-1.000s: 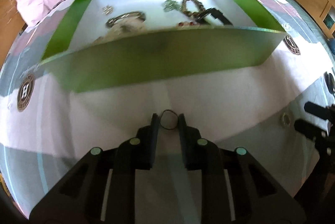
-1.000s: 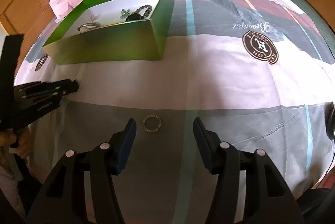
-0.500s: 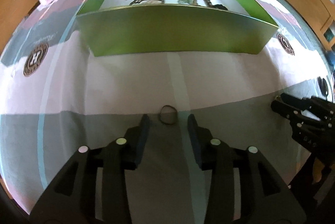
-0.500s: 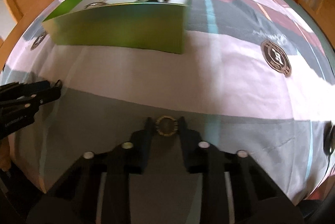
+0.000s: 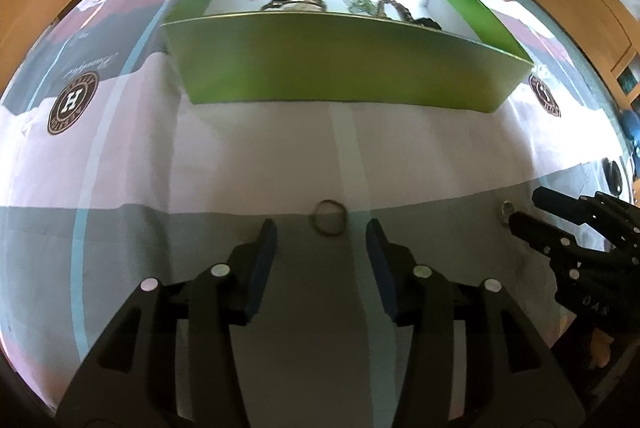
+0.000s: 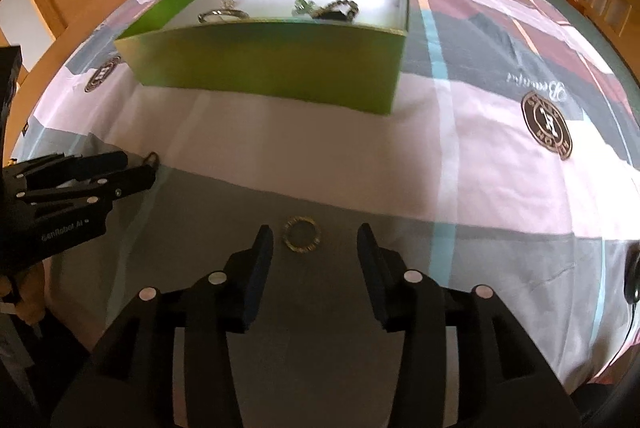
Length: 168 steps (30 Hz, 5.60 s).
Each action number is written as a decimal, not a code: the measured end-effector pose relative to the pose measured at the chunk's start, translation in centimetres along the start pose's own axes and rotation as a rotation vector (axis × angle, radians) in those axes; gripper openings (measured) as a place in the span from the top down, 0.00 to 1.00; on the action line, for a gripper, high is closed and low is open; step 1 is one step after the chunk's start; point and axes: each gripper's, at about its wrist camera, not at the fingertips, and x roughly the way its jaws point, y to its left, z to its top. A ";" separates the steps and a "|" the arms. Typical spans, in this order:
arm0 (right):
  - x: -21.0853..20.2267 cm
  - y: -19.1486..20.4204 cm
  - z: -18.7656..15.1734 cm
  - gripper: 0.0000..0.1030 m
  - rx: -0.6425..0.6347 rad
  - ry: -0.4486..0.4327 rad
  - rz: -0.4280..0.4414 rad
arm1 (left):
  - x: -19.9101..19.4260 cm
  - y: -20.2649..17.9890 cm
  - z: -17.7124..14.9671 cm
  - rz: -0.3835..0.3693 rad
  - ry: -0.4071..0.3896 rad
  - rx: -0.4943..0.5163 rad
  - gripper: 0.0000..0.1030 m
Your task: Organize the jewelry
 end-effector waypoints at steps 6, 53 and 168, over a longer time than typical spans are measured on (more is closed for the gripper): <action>0.6 0.6 -0.3 0.57 -0.008 0.006 -0.017 | 0.6 -1.1 0.3 0.058 -0.002 0.035 0.55; 1.8 1.6 -0.3 0.57 0.000 0.002 -0.060 | 1.1 -0.9 0.1 0.071 -0.043 0.033 0.51; -9.1 -0.3 10.1 0.03 0.141 -0.382 -0.192 | -11.5 -0.7 9.4 0.130 -0.377 -0.018 0.04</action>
